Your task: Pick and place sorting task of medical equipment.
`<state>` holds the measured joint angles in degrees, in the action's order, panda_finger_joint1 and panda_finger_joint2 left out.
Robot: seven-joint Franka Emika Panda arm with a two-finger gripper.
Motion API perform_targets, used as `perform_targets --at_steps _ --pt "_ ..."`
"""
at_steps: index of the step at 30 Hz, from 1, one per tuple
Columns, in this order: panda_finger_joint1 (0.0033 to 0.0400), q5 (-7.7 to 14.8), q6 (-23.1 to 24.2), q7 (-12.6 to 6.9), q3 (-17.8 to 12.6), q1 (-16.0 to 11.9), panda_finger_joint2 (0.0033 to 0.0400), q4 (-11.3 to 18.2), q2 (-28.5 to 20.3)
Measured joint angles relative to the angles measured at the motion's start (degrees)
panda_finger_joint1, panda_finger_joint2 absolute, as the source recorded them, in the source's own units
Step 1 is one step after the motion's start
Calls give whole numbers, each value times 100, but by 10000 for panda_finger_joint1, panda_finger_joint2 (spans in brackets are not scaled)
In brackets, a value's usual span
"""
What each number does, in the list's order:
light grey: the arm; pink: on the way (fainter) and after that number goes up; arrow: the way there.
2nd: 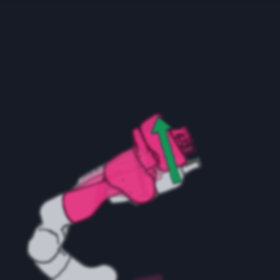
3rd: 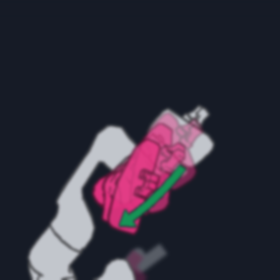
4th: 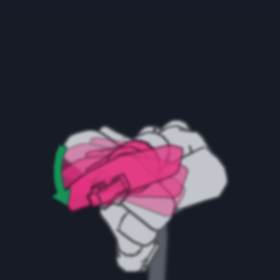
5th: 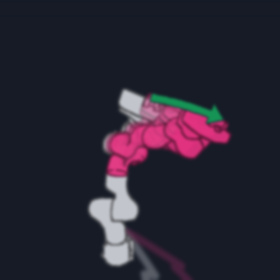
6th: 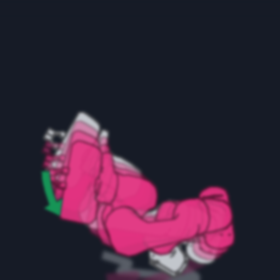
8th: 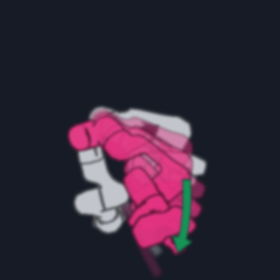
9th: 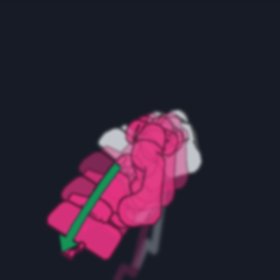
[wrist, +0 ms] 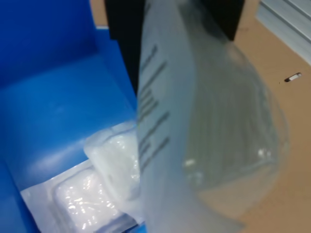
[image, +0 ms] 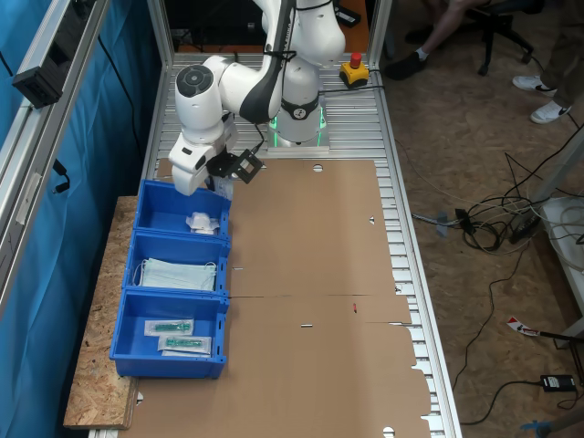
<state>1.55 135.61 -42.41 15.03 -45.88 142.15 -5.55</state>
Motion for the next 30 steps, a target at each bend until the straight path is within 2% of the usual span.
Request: perform_targets --at_steps 12,30 --pt "48 27 508 0 26 -15 48 -552 829" --pt "48 35 780 0 -65 -27 48 -715 988"
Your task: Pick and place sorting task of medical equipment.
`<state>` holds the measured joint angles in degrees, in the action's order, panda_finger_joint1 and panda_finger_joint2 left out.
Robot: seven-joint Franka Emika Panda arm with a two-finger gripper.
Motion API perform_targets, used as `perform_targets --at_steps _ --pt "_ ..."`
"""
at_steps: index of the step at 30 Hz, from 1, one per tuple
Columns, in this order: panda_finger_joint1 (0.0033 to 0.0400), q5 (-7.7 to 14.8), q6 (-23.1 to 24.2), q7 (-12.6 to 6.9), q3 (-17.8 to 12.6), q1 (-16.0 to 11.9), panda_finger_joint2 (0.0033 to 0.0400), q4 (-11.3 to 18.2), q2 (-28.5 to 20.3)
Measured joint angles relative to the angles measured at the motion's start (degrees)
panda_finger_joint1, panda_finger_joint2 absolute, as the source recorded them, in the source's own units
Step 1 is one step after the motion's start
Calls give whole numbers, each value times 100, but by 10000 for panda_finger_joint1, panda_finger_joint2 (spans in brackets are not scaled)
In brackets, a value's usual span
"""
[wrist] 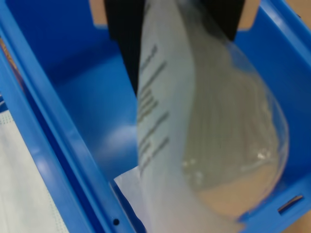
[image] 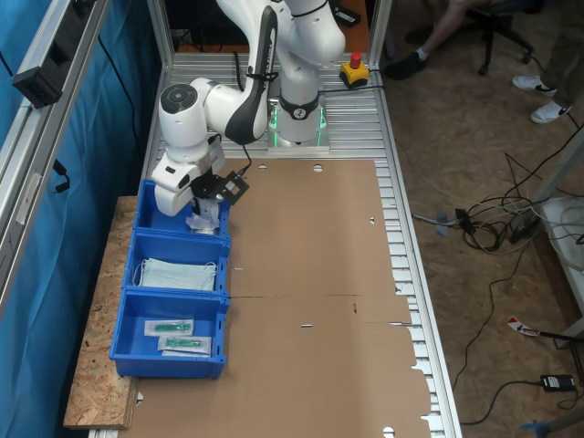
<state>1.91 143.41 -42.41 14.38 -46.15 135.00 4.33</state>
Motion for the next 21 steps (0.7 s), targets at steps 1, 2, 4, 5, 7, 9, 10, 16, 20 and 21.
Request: perform_targets --at_steps 1,2,4,5,7,9,10,16,20,21 --pt "48 0 11 0 -14 -1 48 0 2" --pt "48 0 20 0 -29 -3 48 0 4" --pt "48 0 34 0 -55 -8 48 -1 7" --pt "48 0 39 0 -68 -11 48 -1 9" --pt "48 0 44 0 -94 -16 48 -1 13" --pt "48 0 44 0 -117 -22 48 -1 17" --pt "48 0 44 0 -126 -27 48 -1 20" --pt "48 0 36 0 -181 -40 48 -1 47" --pt "48 0 30 0 -202 -44 48 -1 74" --pt "48 0 29 0 -205 -45 48 -1 79"
